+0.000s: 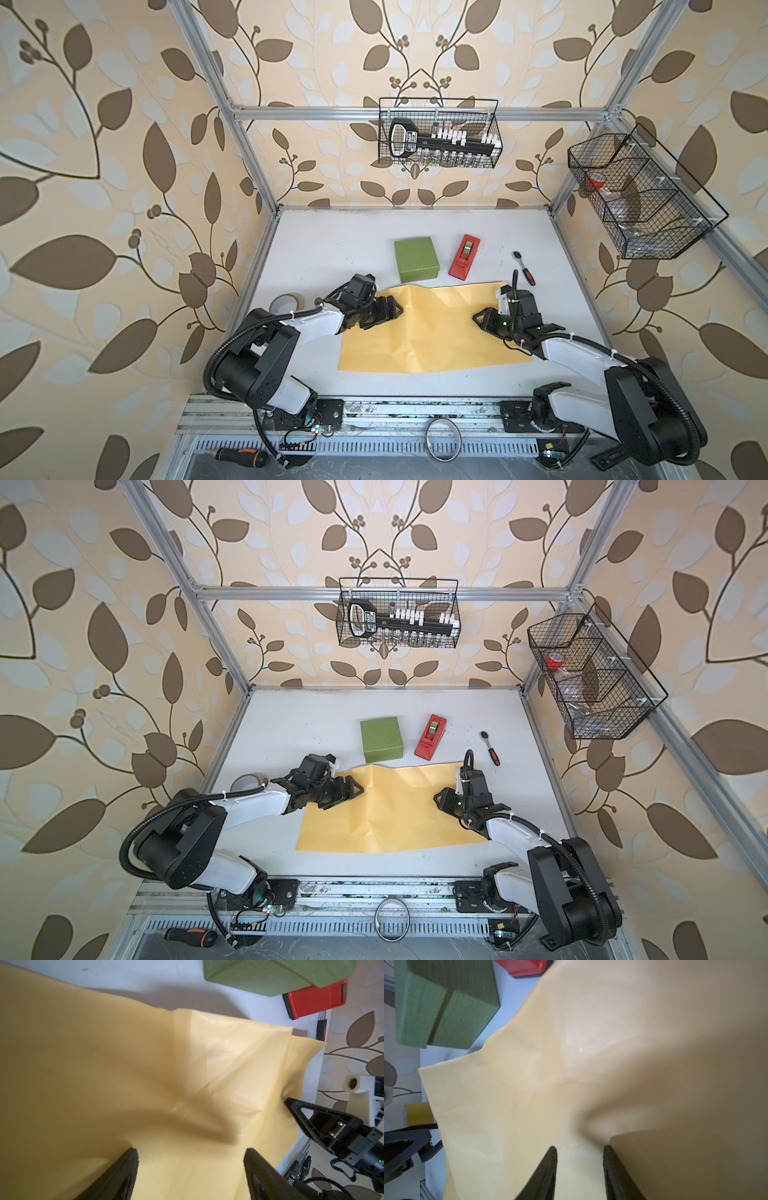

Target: Wrap the gift box in paper

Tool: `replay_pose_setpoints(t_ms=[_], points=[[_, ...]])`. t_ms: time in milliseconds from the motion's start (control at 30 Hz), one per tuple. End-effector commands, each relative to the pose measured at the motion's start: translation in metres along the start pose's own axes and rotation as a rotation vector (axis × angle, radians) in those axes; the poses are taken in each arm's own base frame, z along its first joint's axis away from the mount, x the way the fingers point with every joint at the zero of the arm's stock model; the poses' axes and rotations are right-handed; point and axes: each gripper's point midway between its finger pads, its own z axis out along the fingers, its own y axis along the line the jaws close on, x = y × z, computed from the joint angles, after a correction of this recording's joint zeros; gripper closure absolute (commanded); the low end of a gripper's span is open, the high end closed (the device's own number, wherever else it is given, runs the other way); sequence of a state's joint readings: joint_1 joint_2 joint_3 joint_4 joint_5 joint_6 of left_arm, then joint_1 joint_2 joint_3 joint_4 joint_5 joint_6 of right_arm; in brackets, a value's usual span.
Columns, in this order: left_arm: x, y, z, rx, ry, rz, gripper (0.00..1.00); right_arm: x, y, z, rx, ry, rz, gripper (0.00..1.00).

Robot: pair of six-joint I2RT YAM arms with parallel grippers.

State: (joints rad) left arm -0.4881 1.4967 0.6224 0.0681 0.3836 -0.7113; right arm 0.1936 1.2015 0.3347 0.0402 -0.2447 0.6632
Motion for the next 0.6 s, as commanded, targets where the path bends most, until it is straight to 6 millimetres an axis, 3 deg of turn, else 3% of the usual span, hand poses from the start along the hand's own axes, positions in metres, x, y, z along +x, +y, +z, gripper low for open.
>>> replay_pose_setpoints(t_ms=[0, 100, 200, 333, 467, 567], points=[[-0.007, -0.007, -0.001, -0.013, -0.006, 0.003, 0.17, -0.015, -0.001, -0.007, 0.030, -0.035, -0.012, 0.58], [-0.027, -0.019, -0.025, -0.044, -0.094, 0.055, 0.15, -0.044, 0.034, -0.020, -0.022, -0.104, -0.144, 0.53], [-0.048, -0.021, -0.053, -0.080, -0.210, 0.062, 0.13, -0.061, 0.083, -0.028, -0.109, -0.137, -0.276, 0.42], [-0.087, -0.038, -0.078, -0.013, -0.333, 0.044, 0.10, -0.081, 0.143, -0.022, -0.168, -0.171, -0.389, 0.15], [-0.126, -0.060, -0.075, 0.053, -0.334, 0.016, 0.08, -0.110, 0.175, 0.008, -0.175, -0.151, -0.394, 0.02], [-0.148, -0.062, -0.057, 0.055, -0.309, -0.011, 0.08, -0.127, 0.185, 0.037, -0.147, -0.107, -0.398, 0.00]])
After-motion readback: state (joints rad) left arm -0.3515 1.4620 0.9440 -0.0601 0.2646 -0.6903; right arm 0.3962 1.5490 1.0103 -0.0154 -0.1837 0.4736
